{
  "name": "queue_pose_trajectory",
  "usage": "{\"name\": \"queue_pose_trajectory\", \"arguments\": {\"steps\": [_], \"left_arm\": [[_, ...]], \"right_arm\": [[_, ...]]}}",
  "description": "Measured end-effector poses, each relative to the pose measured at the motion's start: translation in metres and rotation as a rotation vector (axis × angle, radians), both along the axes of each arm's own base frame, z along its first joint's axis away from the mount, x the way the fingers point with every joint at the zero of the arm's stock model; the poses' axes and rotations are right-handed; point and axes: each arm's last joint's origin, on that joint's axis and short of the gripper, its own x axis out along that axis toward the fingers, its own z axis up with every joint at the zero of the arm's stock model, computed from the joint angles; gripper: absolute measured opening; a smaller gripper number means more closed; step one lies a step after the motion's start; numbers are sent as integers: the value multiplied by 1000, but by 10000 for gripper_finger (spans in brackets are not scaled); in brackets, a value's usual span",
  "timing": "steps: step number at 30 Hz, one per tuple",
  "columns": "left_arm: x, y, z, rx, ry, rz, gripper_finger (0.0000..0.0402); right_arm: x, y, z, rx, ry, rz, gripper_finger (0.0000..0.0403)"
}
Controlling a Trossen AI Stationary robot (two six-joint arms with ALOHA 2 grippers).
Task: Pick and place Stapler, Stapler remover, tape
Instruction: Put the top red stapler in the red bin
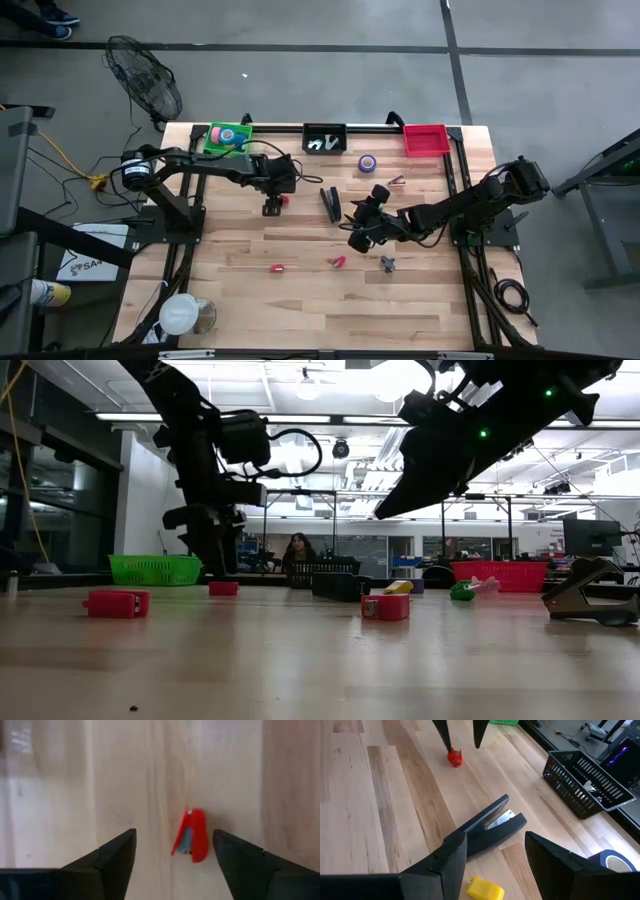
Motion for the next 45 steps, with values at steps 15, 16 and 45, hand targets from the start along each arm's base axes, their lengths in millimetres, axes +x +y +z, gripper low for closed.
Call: {"name": "queue_pose_trajectory", "arguments": {"steps": [15, 16, 45], "left_arm": [[-1, -1, -5, -38, 31, -17, 275], [0, -1, -7, -43, 39, -12, 275], [4, -1, -26, -130, 78, 19, 54]], "right_arm": [[0, 0, 0, 6, 0, 5, 193], [0, 0, 0, 7, 1, 6, 193], [0, 0, 0, 10, 2, 9, 193]]}}
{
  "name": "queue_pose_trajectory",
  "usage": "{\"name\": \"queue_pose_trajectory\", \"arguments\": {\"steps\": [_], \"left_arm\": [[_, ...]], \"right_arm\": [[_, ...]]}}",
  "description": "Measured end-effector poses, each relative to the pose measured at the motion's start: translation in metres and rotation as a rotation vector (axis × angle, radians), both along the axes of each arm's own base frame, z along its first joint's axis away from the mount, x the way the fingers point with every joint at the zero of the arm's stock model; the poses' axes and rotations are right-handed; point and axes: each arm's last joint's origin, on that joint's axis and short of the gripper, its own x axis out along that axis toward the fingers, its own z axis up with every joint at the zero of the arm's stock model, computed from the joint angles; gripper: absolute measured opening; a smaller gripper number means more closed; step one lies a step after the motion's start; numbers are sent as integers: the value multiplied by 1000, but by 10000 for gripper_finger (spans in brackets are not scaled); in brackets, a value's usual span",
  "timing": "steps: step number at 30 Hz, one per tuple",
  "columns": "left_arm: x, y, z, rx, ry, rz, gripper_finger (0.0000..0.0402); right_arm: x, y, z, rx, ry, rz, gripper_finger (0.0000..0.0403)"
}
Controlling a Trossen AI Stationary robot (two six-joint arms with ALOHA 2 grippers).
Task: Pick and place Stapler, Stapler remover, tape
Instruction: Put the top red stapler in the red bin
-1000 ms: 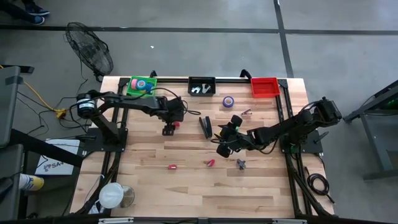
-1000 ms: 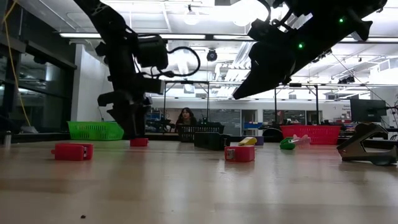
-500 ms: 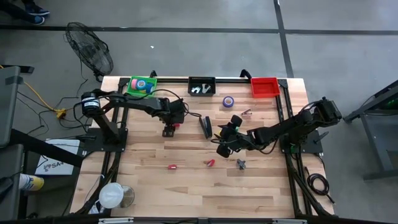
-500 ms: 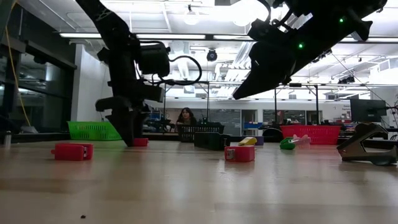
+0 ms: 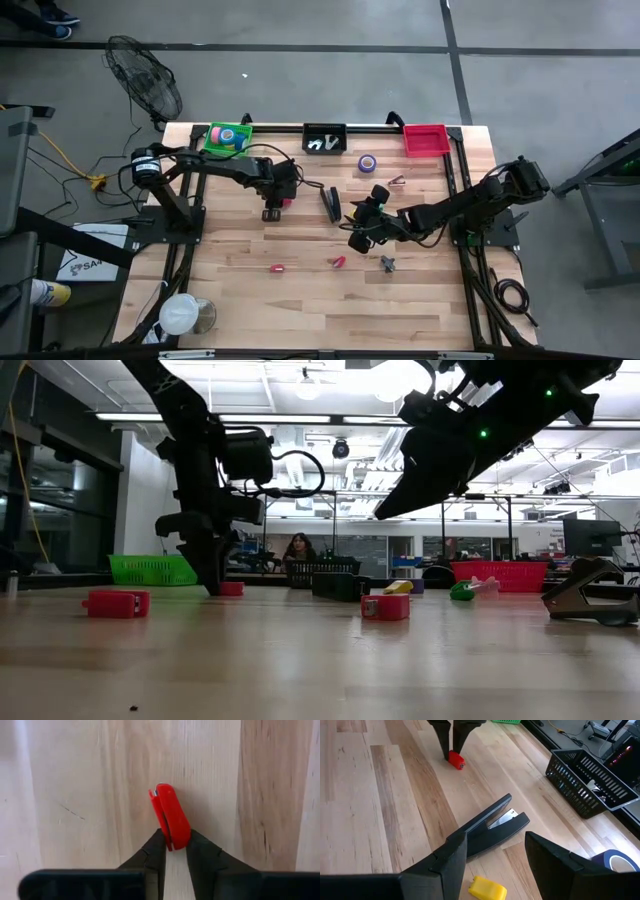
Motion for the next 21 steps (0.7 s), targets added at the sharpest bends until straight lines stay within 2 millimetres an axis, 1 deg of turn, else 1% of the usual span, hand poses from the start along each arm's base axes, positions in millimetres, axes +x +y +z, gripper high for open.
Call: {"name": "queue_pose_trajectory", "arguments": {"steps": [3, 5, 15, 18, 21], "left_arm": [[0, 0, 0, -1, 0, 2, 53], [0, 0, 0, -5, -2, 1, 66], [1, 0, 0, -13, -9, 56, 183], [1, 1, 0, -24, -18, 67, 208], [2, 0, 0, -43, -33, 78, 223]], "right_arm": [[0, 0, 0, 1, 0, -1, 193], [0, 0, 0, 1, 0, 0, 193], [0, 0, 0, 1, 0, 0, 193], [0, 0, 0, 1, 0, 1, 193], [0, 0, 0, 0, 0, 0, 193]]}}
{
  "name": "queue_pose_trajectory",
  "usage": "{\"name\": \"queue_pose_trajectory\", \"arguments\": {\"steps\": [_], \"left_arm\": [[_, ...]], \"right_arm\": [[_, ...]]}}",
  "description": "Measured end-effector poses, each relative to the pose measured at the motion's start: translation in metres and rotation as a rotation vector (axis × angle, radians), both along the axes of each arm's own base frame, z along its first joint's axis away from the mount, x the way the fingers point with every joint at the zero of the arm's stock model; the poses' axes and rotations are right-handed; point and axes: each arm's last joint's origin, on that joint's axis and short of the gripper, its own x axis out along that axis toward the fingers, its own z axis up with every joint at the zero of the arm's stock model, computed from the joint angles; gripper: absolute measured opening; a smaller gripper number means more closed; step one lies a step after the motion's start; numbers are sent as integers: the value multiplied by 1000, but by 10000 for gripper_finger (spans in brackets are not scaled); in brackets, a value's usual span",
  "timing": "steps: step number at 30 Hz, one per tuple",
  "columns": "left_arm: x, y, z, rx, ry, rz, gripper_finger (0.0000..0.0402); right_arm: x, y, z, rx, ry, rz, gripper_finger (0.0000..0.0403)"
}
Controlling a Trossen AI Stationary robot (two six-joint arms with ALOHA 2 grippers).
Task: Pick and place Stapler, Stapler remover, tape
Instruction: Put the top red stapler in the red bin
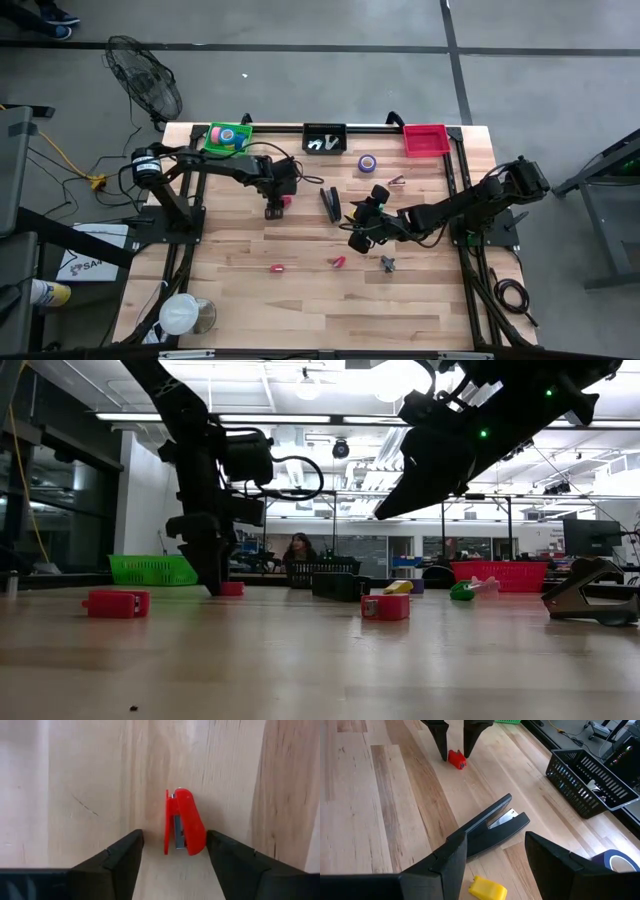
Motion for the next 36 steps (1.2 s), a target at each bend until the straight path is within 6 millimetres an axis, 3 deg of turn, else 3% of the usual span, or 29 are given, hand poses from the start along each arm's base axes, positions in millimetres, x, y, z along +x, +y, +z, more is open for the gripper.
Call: {"name": "queue_pose_trajectory", "arguments": {"steps": [22, 36], "left_arm": [[3, 1, 1, -26, -32, 152, 222], [5, 2, 2, -12, -44, 174, 102]], "right_arm": [[0, 0, 0, -3, 0, -3, 193], [0, 0, 0, -1, 0, -1, 193]]}}
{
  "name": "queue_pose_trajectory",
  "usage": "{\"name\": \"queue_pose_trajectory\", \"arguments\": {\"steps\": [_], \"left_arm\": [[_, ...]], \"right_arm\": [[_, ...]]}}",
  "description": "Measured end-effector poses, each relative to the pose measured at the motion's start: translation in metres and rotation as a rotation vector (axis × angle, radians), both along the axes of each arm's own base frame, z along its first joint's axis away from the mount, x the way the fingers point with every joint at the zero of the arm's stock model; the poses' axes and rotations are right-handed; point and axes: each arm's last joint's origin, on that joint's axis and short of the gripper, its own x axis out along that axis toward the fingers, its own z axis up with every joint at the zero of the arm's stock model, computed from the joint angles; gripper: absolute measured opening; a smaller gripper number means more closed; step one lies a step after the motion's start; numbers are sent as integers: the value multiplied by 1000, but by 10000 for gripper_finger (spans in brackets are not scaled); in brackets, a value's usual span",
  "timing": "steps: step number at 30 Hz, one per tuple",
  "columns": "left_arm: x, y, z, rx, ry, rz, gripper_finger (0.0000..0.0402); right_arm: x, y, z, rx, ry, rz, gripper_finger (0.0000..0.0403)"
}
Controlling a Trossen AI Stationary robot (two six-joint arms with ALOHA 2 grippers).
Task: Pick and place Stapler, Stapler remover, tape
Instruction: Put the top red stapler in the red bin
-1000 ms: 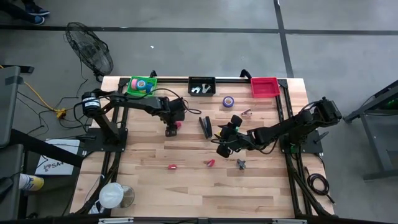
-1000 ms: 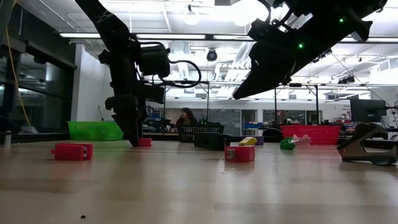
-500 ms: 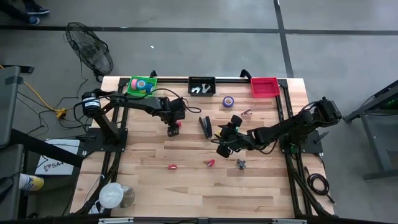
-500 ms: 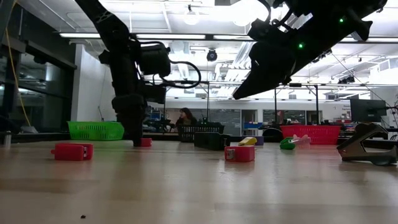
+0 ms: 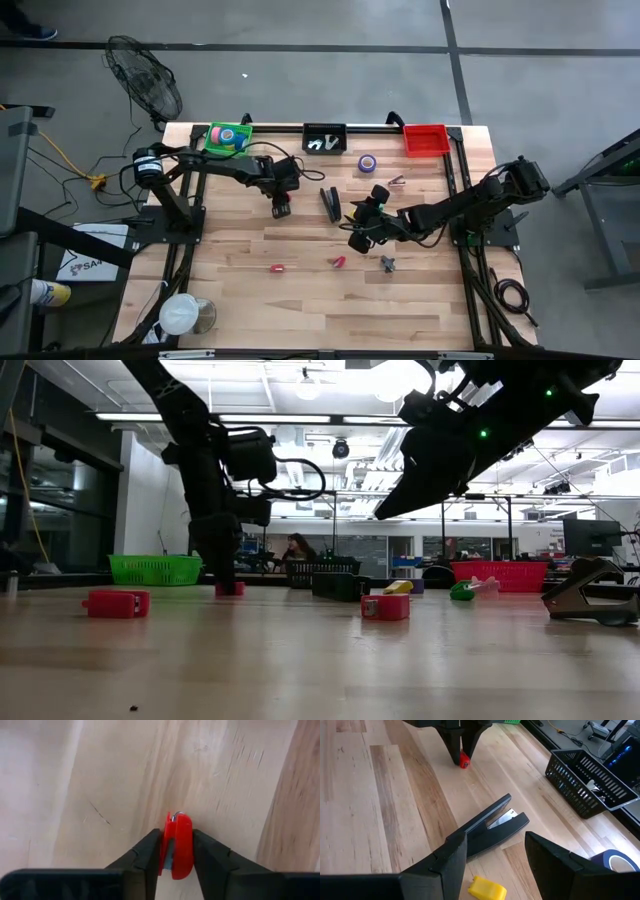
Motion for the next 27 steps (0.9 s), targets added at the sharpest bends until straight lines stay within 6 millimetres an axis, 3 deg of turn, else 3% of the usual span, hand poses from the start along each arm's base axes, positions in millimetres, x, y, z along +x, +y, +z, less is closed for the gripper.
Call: {"name": "queue_pose_trajectory", "arguments": {"steps": [14, 27], "left_arm": [[-2, -1, 0, 15, 21, -58, 92], [-4, -2, -1, 24, 50, -154, 203]], "right_arm": [[0, 0, 0, 0, 0, 1, 193], [0, 0, 0, 0, 1, 2, 193]]}}
